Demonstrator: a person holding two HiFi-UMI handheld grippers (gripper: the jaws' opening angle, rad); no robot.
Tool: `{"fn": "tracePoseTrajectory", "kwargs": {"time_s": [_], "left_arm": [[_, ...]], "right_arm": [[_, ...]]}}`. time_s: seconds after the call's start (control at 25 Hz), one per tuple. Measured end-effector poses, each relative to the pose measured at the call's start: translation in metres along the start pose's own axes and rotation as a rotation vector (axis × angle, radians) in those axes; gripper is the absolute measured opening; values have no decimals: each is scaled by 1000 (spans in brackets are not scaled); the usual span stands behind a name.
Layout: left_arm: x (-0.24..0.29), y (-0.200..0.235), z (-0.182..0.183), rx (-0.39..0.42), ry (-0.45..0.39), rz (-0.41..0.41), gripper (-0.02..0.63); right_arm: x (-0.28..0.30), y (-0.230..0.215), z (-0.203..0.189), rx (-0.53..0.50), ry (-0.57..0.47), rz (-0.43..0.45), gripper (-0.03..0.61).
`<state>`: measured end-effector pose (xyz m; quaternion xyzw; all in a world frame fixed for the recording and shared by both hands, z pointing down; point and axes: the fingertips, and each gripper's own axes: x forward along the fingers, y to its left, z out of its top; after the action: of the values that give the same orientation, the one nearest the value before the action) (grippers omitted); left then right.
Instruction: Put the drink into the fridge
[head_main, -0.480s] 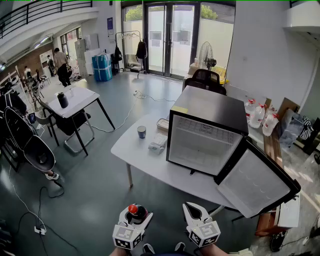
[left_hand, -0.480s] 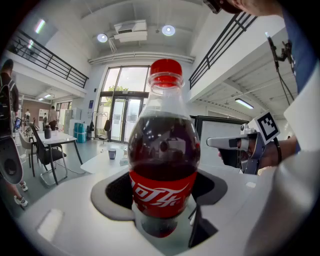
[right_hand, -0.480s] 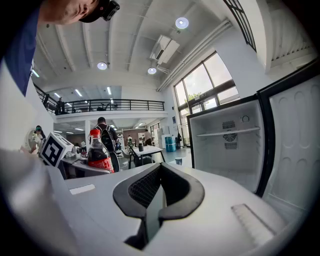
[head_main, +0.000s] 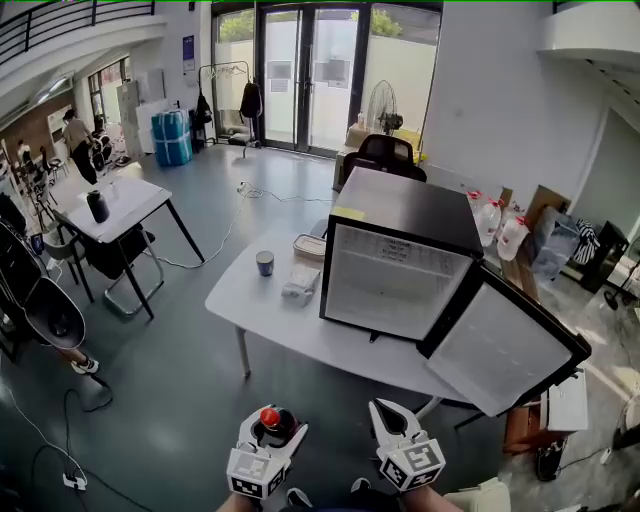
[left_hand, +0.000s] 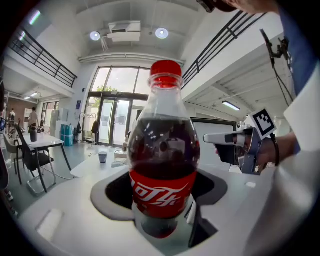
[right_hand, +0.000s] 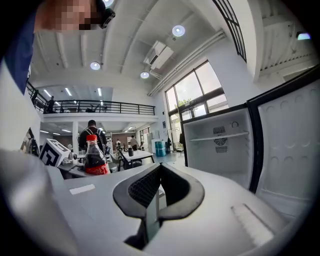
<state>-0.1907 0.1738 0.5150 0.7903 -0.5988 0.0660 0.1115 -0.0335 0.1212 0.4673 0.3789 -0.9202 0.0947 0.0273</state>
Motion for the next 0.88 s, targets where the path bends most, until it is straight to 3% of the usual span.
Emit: {"fn": "tracePoseTrajectory", "kwargs": {"time_s": [0.32, 0.88], "left_arm": [[-1, 1, -7, -25, 28, -86, 318], [67, 9, 13, -14, 29, -55, 318]], "right_arm": [[-1, 2, -8, 2, 27, -81, 6], [51, -59, 0, 44, 15, -47, 6]]}}
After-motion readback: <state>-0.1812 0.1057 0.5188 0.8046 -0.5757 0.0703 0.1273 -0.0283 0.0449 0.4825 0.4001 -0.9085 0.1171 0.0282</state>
